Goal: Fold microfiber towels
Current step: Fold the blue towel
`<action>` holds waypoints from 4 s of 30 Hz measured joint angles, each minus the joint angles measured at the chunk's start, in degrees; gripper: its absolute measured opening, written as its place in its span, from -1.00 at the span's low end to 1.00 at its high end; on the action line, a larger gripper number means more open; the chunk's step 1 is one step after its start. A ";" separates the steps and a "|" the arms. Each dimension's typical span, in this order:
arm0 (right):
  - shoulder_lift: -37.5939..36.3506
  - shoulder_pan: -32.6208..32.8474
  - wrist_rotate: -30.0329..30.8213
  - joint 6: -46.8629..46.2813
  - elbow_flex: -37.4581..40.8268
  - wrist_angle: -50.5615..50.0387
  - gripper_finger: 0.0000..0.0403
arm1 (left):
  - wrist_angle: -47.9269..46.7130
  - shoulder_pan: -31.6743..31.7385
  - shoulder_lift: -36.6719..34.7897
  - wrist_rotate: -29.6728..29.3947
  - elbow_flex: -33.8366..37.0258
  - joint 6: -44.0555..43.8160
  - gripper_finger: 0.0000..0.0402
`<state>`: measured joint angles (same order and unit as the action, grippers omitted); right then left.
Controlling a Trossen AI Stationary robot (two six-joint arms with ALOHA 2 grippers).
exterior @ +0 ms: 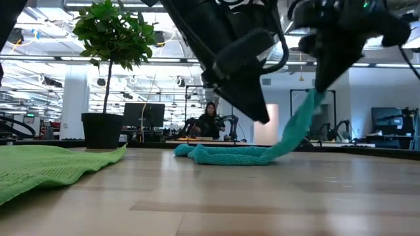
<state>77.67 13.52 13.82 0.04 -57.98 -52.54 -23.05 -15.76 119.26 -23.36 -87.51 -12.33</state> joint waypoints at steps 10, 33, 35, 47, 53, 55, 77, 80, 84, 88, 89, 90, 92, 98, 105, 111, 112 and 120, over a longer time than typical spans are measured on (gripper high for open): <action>-1.83 -0.42 3.24 -3.03 -3.68 1.08 -0.97 | 9.07 0.32 -0.02 -8.98 0.68 -0.32 -0.29; -1.51 -0.42 4.53 -3.59 -4.28 1.85 -0.96 | 16.50 0.87 2.87 -17.79 0.68 -8.38 -0.29; -1.51 -0.44 4.53 -3.59 -4.28 1.86 -0.96 | 18.39 0.87 4.84 -15.87 0.60 -7.28 -0.29; -1.51 -0.42 4.53 -3.53 -4.26 1.61 -0.96 | 5.73 -2.18 7.39 -18.00 0.61 -11.42 -0.29; -1.51 -0.50 4.57 -3.18 -4.26 1.58 -0.96 | -3.24 -4.93 7.39 -18.00 0.61 -15.39 -0.29; -1.51 -0.50 4.77 -3.15 -4.26 1.58 -0.96 | -5.41 -5.60 7.39 -17.77 0.61 -16.04 -0.29; -1.51 -0.50 4.77 -3.11 -4.26 1.72 -0.96 | -14.27 -6.79 7.23 -15.89 1.42 -19.37 -0.56; -1.51 -0.50 4.76 -3.11 -4.26 1.59 -0.96 | -14.71 -6.78 7.23 -14.43 1.42 -18.75 -0.83; -1.51 -0.48 4.75 -3.56 -4.26 0.22 -0.96 | -17.94 -6.86 6.93 -13.32 0.90 -17.36 -0.96; -1.51 -0.42 4.48 -4.66 -4.93 -3.13 -0.96 | -25.83 -7.01 5.45 -12.58 -0.89 -17.31 -0.99; -1.51 -0.42 4.51 -4.63 -4.94 -3.71 -0.96 | -27.28 -7.03 4.43 -12.61 -1.33 -17.32 -0.99; -1.51 -0.42 4.51 -4.62 -4.94 -4.23 -0.96 | -28.75 -6.99 3.41 -12.73 -1.78 -17.32 -0.99; -1.51 -0.44 4.53 -4.62 -4.94 -4.47 -0.96 | -31.33 -6.44 1.59 -13.05 -2.45 -17.32 -0.99; -1.51 -0.49 7.56 -4.59 -4.94 -4.71 -0.96 | -34.98 -3.21 -5.44 -15.94 -2.71 -16.26 -1.00; -1.51 -2.64 16.50 -4.07 -4.96 -4.86 -0.96 | -35.10 5.28 -11.98 -17.98 -2.71 -10.46 -1.00; -1.51 -7.01 30.54 -4.08 -4.97 -4.88 -0.96 | -35.09 13.68 -15.37 -23.58 -2.97 -7.44 -1.00; -1.61 -7.69 32.77 -4.28 -5.20 -5.24 -0.96 | -35.03 14.67 -15.85 -24.43 -3.54 -6.63 -1.00; -4.41 -10.34 37.13 -1.80 -12.49 -6.51 -0.96 | -32.60 17.26 -20.28 -20.28 -7.32 2.86 -1.00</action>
<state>73.27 3.18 50.95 -1.76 -70.47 -59.05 -55.65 1.50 98.99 -43.64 -94.83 -9.46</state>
